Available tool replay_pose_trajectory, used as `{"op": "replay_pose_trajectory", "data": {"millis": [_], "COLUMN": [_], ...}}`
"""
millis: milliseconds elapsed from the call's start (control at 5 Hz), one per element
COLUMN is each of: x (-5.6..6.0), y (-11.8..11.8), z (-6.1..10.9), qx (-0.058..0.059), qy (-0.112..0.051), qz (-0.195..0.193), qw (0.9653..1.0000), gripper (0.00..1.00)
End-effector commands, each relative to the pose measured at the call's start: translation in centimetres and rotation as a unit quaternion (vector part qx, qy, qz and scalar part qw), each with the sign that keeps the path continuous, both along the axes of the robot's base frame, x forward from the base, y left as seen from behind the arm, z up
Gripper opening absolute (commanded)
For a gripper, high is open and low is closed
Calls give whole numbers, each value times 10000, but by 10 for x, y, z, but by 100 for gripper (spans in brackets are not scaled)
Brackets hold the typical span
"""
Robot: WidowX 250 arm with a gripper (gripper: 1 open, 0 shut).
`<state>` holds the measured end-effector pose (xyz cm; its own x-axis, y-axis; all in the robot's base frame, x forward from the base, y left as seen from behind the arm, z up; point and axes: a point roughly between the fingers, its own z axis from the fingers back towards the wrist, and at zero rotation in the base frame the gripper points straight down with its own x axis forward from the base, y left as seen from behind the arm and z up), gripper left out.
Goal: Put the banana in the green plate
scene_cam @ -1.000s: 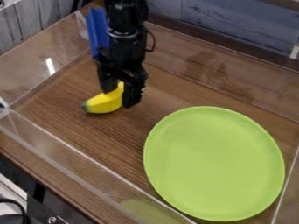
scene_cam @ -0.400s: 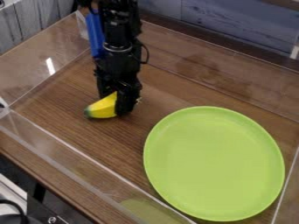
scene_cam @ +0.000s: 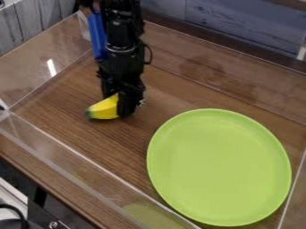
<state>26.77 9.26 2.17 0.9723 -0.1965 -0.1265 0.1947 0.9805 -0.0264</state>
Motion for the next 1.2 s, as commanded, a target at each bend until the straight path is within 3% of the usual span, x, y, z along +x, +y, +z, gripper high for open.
{"op": "replay_pose_trajectory", "data": {"millis": [0,400,600,800,1000], "x": [9,12,14,14,14], "y": [1,-1,-1,-2,-4], "z": [11,14,14,13,21], "qx": [22,-25,-47,-85,-37], "qy": [-195,-195,-195,-205,-181], "qz": [-19,-72,-99,-125,-127], "qw": [9998,9998,9998,9997,9997], "gripper": [0,0,100,0,0]}}
